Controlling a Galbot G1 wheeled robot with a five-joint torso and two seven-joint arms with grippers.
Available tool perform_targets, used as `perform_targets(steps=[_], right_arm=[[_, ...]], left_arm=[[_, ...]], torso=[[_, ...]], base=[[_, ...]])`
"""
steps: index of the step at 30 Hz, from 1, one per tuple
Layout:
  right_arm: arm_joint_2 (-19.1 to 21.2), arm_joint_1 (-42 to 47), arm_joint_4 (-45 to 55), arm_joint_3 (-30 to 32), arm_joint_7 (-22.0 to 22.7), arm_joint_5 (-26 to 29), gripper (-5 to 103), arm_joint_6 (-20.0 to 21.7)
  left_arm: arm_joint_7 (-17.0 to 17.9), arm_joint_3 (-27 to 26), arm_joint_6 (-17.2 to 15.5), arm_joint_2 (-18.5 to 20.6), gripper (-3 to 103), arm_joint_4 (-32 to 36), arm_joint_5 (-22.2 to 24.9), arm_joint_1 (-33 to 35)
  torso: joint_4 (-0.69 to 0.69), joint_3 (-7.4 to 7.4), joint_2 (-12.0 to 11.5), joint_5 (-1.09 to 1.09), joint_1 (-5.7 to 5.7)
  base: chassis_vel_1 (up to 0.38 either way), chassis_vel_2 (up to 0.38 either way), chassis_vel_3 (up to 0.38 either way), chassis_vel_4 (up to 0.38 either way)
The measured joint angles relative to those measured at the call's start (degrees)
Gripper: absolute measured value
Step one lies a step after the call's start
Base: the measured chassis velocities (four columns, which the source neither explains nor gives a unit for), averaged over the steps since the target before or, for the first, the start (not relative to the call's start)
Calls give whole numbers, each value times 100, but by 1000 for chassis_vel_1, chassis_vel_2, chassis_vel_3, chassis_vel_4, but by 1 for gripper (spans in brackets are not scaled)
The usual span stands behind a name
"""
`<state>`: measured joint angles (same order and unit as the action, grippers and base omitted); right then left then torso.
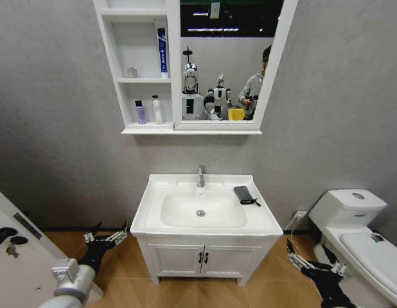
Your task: Move facial cleanser and shampoo from washbasin to cabinet, then wipe washbasin with towel.
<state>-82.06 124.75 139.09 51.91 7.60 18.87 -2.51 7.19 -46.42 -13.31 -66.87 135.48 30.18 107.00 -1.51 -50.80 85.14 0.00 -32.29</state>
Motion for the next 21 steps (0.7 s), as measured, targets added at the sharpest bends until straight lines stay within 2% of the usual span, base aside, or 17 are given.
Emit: perform_targets(steps=[12,21], right_arm=[[10,-17,-13,-6,3,12,100,12],[13,-22,-18,-7,8,18,100,18]], left_arm=[[0,0,0,0,100,0,0,0],[-1,0,0,0,100,0,0,0]], torso=[[0,-1,-1,0,-2],[0,-1,-1,0,-2]], base=[[0,0,0,0],[134,-126,-116,124]])
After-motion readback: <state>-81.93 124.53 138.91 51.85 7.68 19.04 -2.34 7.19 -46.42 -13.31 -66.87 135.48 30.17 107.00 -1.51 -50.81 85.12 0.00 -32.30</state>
